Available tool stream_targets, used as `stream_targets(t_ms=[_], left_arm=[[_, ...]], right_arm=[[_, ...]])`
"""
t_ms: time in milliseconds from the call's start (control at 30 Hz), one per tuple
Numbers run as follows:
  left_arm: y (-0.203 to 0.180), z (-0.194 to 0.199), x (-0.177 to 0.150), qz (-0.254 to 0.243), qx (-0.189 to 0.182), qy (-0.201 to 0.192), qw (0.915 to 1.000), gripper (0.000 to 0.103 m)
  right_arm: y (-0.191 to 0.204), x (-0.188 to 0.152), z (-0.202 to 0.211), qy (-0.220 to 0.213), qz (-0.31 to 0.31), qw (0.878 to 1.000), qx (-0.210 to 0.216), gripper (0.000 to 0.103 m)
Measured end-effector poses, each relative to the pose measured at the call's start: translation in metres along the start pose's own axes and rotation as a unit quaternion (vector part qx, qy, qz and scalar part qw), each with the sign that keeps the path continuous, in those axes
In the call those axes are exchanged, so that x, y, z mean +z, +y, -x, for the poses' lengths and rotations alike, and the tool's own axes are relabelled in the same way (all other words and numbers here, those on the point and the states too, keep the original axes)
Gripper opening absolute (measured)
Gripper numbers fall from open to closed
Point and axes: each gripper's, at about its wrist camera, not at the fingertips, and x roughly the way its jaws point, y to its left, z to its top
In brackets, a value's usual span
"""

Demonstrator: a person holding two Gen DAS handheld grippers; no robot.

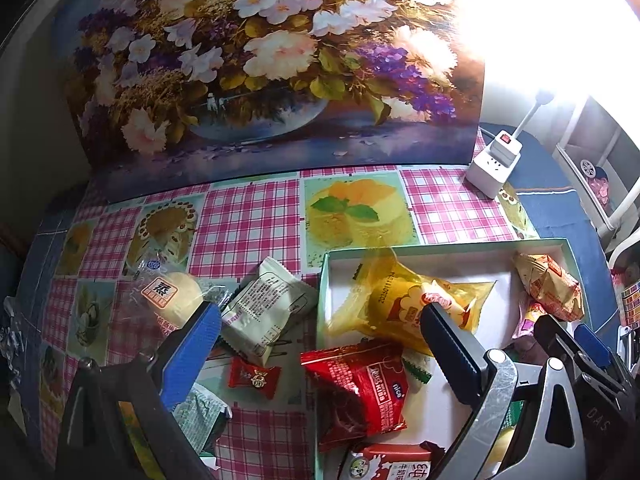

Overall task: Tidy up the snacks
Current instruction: 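Open both grippers and withdraw them from the tray toward the remaining snacks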

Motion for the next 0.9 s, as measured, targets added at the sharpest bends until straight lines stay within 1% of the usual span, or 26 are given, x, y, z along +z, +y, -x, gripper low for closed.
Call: stream_targets(t_ms=[100,167,267,433,467,633,800,900], left_arm=[[0.006,0.003,-0.001,0.008,0.001,-0.004,1.0000,0.100],[0.009,0.008,-0.002,0.001,0.007,-0.010,0.9999,0.100],[0.016,0.012,-0.008,-0.013,0.015,-0.012,0.9997,0.100],[0.043,0.016,-0.025,-0.013,0.032,-0.005,0.9994,0.100],[0.051,0.017,-0.029,-0.008,0.037,-0.004,0.9993,0.100],[0.089,0.018,-0.043,0.026,0.052,-0.004,0.9983,0.100],[0.117,0.014,-0.056,0.048,0.064,-0.008,0.9968,0.100],[0.133,0.011,-0.064,0.064,0.064,-0.010,0.9958,0.100]], right_arm=[[0.006,0.000,0.004,-0.008,0.010,1.000,0.002,0.103],[0.013,-0.001,0.008,-0.014,0.021,1.000,0.008,0.103],[0.029,-0.004,0.013,-0.021,0.051,0.998,0.027,0.103],[0.060,-0.014,0.017,-0.026,0.101,0.993,0.056,0.103],[0.065,-0.016,0.018,-0.019,0.098,0.993,0.067,0.103],[0.092,-0.029,0.018,-0.009,0.136,0.986,0.100,0.103],[0.119,-0.046,0.014,0.001,0.185,0.976,0.114,0.103],[0.129,-0.056,0.009,0.011,0.199,0.973,0.116,0.103]])
